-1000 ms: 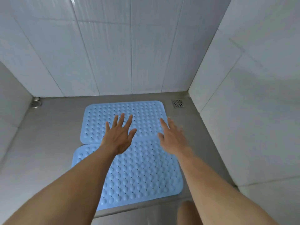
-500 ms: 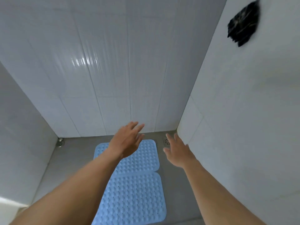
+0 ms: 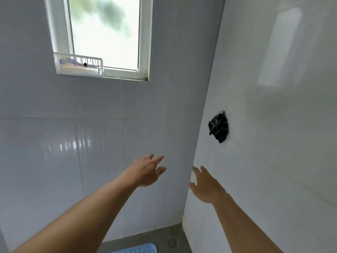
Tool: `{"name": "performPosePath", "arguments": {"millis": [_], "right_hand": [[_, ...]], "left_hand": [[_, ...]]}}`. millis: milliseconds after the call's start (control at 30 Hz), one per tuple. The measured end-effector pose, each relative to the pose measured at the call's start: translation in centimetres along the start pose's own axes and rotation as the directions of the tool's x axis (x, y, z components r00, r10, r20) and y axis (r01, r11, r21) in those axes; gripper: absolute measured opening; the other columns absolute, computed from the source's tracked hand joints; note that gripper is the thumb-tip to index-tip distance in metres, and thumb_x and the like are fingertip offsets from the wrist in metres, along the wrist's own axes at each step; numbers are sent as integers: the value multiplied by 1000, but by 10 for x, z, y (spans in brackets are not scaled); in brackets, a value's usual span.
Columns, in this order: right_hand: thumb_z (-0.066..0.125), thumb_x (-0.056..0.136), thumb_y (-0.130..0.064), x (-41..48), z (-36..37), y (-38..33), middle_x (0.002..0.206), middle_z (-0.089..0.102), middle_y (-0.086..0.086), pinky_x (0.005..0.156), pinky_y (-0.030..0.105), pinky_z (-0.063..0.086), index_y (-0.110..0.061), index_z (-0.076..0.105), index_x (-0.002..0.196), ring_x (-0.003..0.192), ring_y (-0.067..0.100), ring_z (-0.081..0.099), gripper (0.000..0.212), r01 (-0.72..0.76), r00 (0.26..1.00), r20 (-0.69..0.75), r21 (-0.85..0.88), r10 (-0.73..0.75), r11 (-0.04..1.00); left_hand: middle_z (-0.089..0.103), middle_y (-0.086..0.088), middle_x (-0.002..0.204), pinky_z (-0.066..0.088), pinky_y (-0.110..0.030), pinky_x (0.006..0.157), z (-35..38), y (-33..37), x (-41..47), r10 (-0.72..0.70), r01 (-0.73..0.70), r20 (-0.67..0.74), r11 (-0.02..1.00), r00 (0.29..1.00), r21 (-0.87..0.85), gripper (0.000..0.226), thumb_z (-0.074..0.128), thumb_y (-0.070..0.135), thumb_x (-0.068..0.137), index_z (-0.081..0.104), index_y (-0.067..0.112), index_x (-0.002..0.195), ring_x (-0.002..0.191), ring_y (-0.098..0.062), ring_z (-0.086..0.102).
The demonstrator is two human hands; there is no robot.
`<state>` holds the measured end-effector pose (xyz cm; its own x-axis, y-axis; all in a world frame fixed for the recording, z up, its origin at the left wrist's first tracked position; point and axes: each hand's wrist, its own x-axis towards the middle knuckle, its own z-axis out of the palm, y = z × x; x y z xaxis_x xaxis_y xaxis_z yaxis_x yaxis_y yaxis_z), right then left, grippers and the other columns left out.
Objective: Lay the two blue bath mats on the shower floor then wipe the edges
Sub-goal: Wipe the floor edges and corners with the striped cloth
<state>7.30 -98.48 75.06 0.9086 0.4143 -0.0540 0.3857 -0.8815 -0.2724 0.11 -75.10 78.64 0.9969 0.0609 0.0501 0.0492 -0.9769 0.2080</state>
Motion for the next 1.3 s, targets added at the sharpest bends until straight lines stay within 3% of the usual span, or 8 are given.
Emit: {"name": "performPosePath", "arguments": {"millis": [333, 600, 900, 1067, 1167, 1300], "right_hand": [[41, 103, -42, 71, -94, 11, 168, -6, 6, 121, 50, 19, -29, 2, 161, 154, 25, 9, 71, -144, 969, -194, 62, 153, 988], [47, 102, -39, 122, -132, 43, 167, 6, 10, 118, 47, 27, -25, 8, 161, 150, 28, 22, 72, -230, 924, -299, 69, 240, 971], [53, 97, -27, 222, -146, 104, 152, 38, 8, 97, 42, 47, -20, 20, 157, 129, 31, 47, 69, -256, 868, -449, -39, 212, 966], [57, 95, -24, 274, -145, 135, 129, 56, 7, 83, 40, 51, -14, 42, 142, 115, 28, 54, 50, -307, 815, -541, -102, 206, 946], [54, 95, -18, 304, -141, 145, 116, 62, 8, 69, 34, 42, -11, 53, 124, 104, 27, 59, 30, -340, 796, -560, -100, 230, 935], [54, 96, -14, 331, -138, 149, 107, 69, 7, 63, 31, 38, -10, 58, 113, 94, 27, 67, 17, -439, 734, -610, -91, 299, 894]], "left_hand": [[21, -6, 165, 34, -51, 115, -96, 8, 124, 217, -205, -142, 974, 966, 96, 62, 27, 60, 102, 17, 35, 158, 146, -31, 33], [25, -5, 164, 35, -49, 115, -66, 60, 231, 388, -388, -114, 921, 914, 23, 63, 31, 58, 102, 17, 33, 158, 146, -30, 34], [34, -2, 159, 39, -45, 112, -35, 96, 384, 463, -468, -176, 884, 869, 15, 59, 34, 47, 105, 16, 31, 159, 141, -26, 40], [41, -4, 156, 39, -41, 111, -16, 119, 475, 452, -465, -191, 885, 871, -26, 57, 39, 37, 105, 21, 28, 158, 140, -25, 41], [46, -4, 152, 39, -40, 110, 1, 128, 516, 432, -456, -195, 884, 881, -100, 55, 40, 36, 105, 27, 27, 157, 139, -25, 43], [56, -3, 142, 43, -36, 103, 23, 132, 550, 410, -449, -218, 876, 886, -177, 50, 42, 32, 105, 35, 23, 154, 131, -25, 51]]}}
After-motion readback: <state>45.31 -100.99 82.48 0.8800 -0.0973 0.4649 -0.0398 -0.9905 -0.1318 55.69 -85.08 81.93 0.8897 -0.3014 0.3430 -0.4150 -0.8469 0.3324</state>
